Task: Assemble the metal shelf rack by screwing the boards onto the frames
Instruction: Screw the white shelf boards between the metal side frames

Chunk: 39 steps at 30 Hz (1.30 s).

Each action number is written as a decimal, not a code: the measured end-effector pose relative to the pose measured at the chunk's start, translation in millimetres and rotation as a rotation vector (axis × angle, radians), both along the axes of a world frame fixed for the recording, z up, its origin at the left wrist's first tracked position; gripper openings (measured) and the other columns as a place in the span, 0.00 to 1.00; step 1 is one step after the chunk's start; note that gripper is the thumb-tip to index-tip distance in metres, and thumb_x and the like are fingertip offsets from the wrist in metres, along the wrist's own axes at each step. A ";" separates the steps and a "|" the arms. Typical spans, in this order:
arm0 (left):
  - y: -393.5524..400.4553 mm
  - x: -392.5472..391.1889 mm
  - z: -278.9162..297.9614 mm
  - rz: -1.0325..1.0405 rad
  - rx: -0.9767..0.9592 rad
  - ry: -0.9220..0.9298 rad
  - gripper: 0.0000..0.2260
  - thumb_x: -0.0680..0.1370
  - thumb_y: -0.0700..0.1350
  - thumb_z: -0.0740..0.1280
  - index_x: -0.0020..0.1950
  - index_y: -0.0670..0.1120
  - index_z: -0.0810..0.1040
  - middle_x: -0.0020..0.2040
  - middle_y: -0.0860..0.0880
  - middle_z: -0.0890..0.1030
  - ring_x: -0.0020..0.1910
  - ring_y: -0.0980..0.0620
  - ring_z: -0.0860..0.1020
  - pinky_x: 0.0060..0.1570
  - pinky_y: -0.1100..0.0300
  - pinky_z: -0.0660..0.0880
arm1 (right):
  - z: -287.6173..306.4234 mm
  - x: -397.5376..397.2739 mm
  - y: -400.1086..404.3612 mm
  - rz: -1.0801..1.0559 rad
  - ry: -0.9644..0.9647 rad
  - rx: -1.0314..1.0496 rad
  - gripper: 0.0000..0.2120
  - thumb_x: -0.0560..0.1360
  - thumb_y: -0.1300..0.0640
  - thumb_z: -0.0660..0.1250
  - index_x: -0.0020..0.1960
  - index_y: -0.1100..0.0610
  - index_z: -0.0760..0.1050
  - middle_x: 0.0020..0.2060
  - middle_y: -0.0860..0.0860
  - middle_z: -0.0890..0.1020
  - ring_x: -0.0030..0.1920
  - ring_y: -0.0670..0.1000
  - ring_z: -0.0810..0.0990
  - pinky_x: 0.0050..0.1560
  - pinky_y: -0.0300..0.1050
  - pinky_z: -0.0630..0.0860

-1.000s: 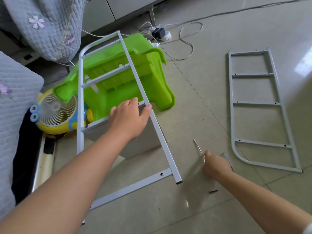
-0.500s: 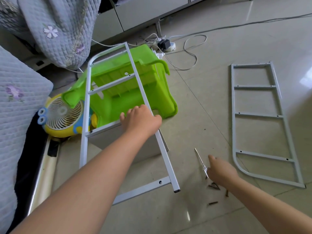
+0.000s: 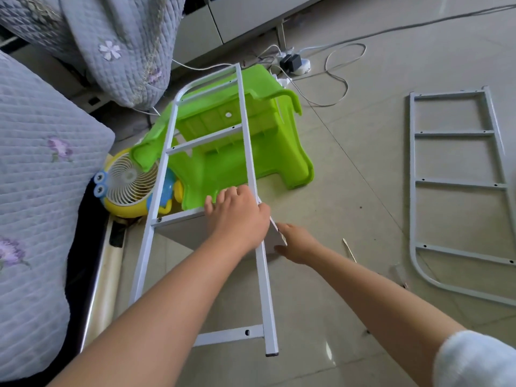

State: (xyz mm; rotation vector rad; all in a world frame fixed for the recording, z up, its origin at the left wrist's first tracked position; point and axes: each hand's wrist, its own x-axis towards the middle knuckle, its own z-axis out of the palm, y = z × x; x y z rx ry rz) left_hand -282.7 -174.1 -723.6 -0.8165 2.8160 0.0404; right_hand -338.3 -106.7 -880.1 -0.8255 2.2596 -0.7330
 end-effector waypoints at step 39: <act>-17.5 38.2 -0.1 0.306 0.118 0.040 0.29 0.80 0.55 0.54 0.75 0.40 0.53 0.77 0.44 0.46 0.75 0.47 0.38 0.72 0.45 0.39 | -22.7 53.7 -19.6 -0.009 -0.024 -0.043 0.19 0.80 0.61 0.53 0.32 0.50 0.53 0.32 0.46 0.64 0.40 0.53 0.67 0.35 0.43 0.57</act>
